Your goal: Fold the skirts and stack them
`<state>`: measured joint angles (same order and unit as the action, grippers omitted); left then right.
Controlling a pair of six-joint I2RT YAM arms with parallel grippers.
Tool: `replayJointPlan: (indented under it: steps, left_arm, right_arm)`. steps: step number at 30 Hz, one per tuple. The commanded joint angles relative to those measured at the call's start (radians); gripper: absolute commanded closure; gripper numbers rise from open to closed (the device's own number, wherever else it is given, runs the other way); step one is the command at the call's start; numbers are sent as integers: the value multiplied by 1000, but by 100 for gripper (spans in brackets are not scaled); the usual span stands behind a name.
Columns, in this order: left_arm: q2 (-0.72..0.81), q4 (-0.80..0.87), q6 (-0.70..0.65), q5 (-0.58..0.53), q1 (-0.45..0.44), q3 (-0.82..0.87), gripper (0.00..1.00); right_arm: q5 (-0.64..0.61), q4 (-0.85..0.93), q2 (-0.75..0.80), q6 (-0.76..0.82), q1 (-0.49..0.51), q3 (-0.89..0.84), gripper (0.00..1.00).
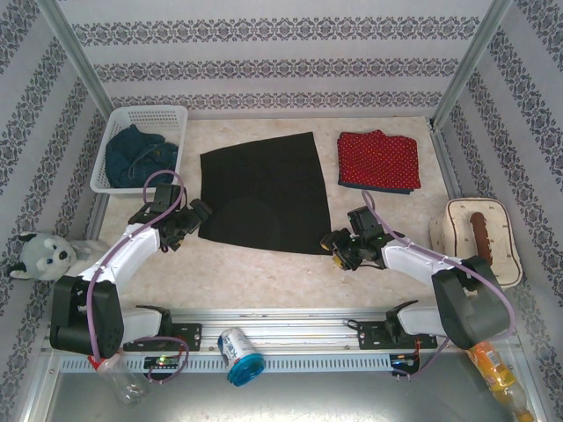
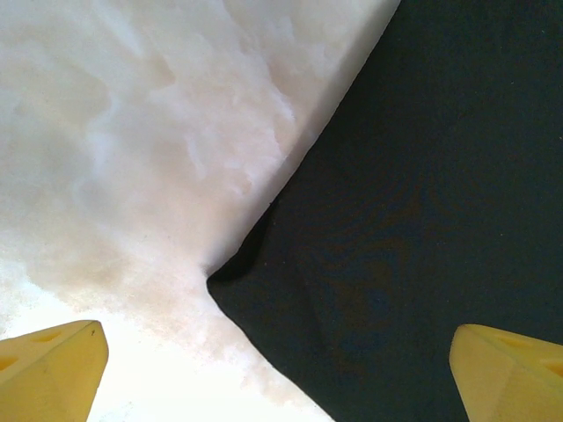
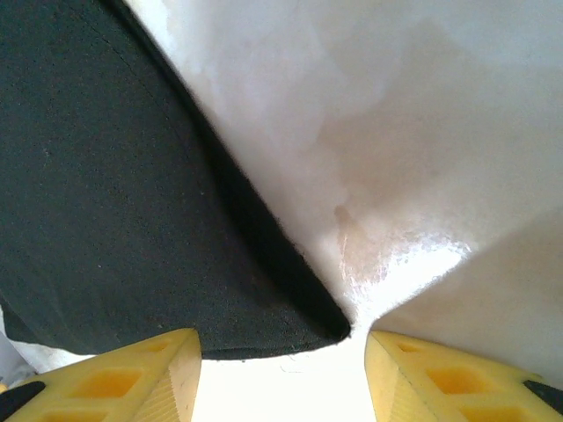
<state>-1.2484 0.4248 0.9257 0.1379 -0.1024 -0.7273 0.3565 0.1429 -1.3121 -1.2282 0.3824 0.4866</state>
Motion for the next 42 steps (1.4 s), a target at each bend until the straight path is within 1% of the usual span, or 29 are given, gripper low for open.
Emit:
replayJointPlan:
  steps: [1,5,14,19,21,24,26,28,32,35,37,39,42]
  left_arm:
    - [1,-24,17,2,17,18,0]
    - [4,-24,18,1,18,26,0]
    - [5,-26,19,2,24,30,0]
    - [-6,-32,16,7,26,33,0]
    - [-15,-42,17,20,26,41,0]
    - [-32,-50,16,42,26,54,1]
    - [-45,-45,5,50,26,61,3]
    - [-63,-28,-12,54,25,65,5]
    - [-98,-7,-46,77,23,71,8]
    - [-107,-8,-50,78,23,84,8]
    - [-105,-18,-47,81,23,87,8]
    - [-106,-17,-54,81,23,81,8]
    - [-109,1,-64,78,23,58,9]
  right_arm:
    - [-40,-129,-4,-5,15,-23,50]
    - [-47,-176,6,-16,15,-46,52]
    - [-63,-224,21,-14,16,-73,57]
    - [-68,-265,-15,-24,16,-78,61]
    - [-67,-303,-38,-38,18,-77,64]
    - [-75,-311,-57,-42,21,-60,66]
    - [-80,-293,-61,-41,21,-45,68]
    - [-91,-234,-64,-38,23,-26,71]
    - [-120,-133,-61,-24,20,1,86]
    - [-117,-86,-56,-5,16,34,92]
    - [-119,-29,-39,16,20,72,95]
    - [-131,37,-12,45,23,109,100]
    - [-152,106,19,70,24,143,100]
